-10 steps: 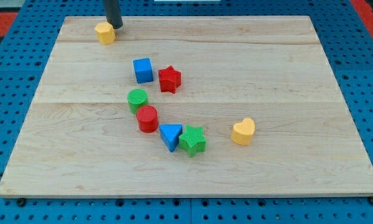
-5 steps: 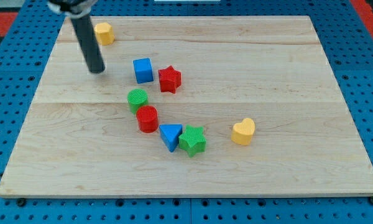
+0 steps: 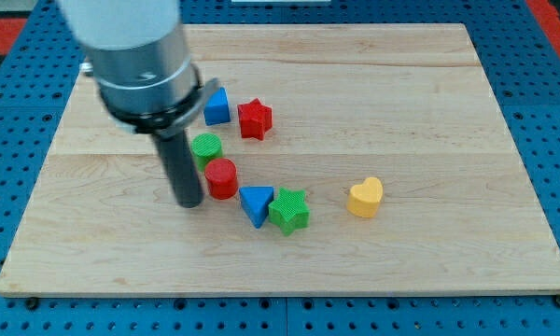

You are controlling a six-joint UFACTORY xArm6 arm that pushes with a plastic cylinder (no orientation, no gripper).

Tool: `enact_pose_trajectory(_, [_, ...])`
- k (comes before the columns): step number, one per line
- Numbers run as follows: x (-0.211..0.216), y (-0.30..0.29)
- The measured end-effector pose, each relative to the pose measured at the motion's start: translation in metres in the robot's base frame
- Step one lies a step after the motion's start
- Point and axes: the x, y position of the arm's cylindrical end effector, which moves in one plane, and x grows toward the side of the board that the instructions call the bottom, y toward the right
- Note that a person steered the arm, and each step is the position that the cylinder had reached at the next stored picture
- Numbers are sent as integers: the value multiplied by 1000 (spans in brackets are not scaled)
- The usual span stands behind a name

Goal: Push the red circle to the top center of the board

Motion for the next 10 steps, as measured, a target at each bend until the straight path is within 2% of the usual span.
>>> enact_pose_trajectory(2, [-43,77])
enact_pose_trajectory(4, [-85,126])
enact_pose_trajectory(6, [-161,127])
enact_pose_trajectory(7, [-181,119])
enact_pose_trajectory(8, [-136,116])
enact_pose_trajectory(9, [-126,86])
enact_pose_trajectory(10, [-158,87])
